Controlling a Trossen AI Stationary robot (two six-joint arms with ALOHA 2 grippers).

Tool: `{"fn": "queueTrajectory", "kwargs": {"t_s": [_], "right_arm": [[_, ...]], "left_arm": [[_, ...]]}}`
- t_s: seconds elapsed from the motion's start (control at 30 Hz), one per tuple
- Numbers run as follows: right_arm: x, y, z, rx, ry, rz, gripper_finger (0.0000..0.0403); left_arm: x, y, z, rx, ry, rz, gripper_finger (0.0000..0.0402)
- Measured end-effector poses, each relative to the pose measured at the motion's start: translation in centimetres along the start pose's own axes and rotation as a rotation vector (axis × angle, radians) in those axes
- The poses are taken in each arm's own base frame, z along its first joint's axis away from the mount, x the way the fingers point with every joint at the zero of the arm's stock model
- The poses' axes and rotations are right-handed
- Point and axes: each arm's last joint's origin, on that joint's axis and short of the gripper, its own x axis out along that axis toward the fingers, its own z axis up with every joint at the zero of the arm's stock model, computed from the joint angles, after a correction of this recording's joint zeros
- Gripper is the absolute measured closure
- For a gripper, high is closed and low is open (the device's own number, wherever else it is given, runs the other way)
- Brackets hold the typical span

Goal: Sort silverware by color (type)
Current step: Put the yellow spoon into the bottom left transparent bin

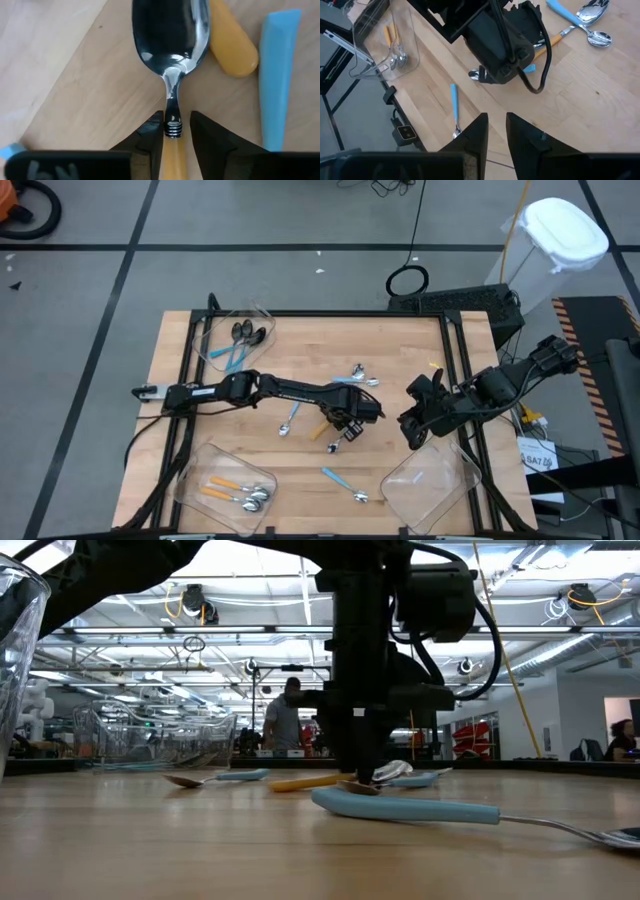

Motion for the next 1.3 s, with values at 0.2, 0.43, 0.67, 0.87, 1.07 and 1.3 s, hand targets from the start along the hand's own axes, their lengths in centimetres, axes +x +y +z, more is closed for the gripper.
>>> {"fn": "queueTrajectory", "kwargs": {"t_s": [0.2,0.43,0.67,0.87,1.07,1.3], "right_arm": [[0.0,0.0,0.0,0.005,0.000,0.000,0.0337],[0.0,0.1,0.0,0.021,-0.003,0.007,0.0337],[0.0,0.2,0.2,0.035,-0.040,0.018,0.0337],[0.0,0.2,0.2,0.043,-0.060,0.012,0.0337],[-0.9,-0.2,0.1,0.019,0.038,0.071,0.0337],[-3.2,-1.6,0.3,0.032,0.029,0.148,0.0337]], "left_arm": [[0.0,-0.1,0.1,0.056,-0.024,0.007,0.0355],[-0.3,0.1,0.3,0.080,-0.054,0.038,0.0376],[-2.9,0.8,0.1,0.124,-0.041,0.045,0.0374],[-4.4,1.0,-0.3,0.159,-0.043,0.028,0.0374],[-6.4,1.1,-0.8,0.192,-0.060,-0.004,0.0373],[-9.0,0.7,-1.9,0.235,-0.100,-0.044,0.0373]]}}
